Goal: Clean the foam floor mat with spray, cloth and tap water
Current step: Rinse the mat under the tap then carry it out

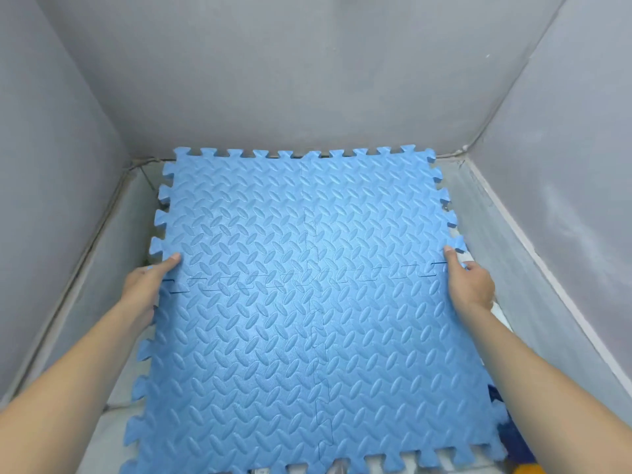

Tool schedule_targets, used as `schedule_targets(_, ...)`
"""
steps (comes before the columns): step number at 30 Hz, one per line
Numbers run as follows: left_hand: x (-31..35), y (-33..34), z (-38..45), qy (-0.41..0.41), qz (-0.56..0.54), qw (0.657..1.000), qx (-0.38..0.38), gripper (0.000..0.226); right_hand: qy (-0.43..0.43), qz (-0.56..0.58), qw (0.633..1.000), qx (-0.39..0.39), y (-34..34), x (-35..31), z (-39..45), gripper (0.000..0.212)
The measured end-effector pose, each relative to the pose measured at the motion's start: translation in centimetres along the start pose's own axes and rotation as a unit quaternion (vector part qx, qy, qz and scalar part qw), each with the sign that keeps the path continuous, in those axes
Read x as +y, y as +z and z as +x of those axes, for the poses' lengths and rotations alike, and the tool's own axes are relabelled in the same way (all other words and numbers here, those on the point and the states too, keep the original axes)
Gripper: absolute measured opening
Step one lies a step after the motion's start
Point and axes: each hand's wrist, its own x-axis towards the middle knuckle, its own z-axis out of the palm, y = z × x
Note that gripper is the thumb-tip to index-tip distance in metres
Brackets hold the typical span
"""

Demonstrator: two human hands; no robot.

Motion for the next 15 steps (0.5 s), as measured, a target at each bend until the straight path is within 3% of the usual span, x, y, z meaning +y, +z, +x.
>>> schedule_targets(3,2.2,0.1,-0.3,0.032,-0.035,0.999,0.005,0.041,-0.045,0.058,0.997,0.02,-1.2,-2.8,1.0,0.064)
schedule_targets(6,4.5,0.0,-1.4,0.067,-0.038,0.997,0.005,0.065,-0.083,0.104,0.99,0.041,-1.8,-4.9,1.9,0.057)
schedule_targets(9,7.1,-0.1,-1.5,0.116,-0.054,0.992,0.024,0.059,-0.123,0.147,0.98,0.046,-2.0,-6.7,2.8,0.056)
schedule_targets(15,13.6,0.0,-1.3,0.173,-0.09,0.981,0.007,0.075,-0.201,0.212,0.956,0.024,-2.5,-12.2,4.4,0.035)
